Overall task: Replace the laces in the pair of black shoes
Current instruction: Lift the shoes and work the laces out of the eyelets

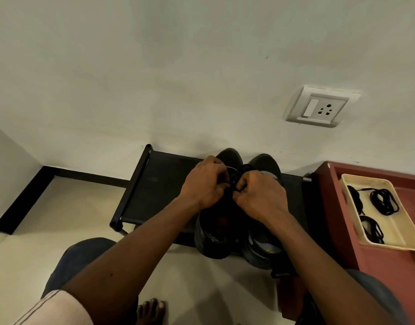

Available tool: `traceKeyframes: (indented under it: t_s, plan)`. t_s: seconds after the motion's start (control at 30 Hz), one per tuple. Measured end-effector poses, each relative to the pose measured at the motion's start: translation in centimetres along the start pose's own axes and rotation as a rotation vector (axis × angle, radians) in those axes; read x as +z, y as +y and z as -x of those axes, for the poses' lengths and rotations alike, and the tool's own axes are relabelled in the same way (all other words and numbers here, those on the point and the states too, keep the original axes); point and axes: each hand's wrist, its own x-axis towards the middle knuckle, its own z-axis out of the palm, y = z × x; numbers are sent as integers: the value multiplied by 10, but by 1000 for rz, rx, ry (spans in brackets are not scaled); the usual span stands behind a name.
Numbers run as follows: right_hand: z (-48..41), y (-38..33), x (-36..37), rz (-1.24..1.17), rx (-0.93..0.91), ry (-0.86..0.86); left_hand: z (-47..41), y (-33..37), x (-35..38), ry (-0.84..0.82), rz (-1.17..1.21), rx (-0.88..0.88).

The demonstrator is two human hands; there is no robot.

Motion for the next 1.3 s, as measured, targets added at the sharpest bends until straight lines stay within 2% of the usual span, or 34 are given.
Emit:
traceKeyframes:
  t_s: [0.3,0.37,0.57,0.7,0.83,0.97,1.07,1.17,1.3]
  plan:
    - [-2,5,2,-117,28,-46,-2,-9,0,122,483,-454]
    - [-1,6,3,-132,34,-43,-2,-11,-1,104,518,-487]
    - [-2,7,3,-149,33,-36,-1,-4,-3,12,283,-177]
    - [-5,7,2,-164,37,-64,3,2,2,-87,-22,37]
    - [-6,10,2,-187,39,-65,4,2,6,12,-153,95]
    - [-9,11,1,-179,40,-49,3,4,6,76,-168,119]
    - [-10,11,2,-181,31,-55,3,6,4,87,-49,20]
    - [-11,12,3,-168,32,-65,-1,1,3,136,149,-170]
    - [-13,15,5,-174,33,-93,-8,-8,-1,207,734,-538]
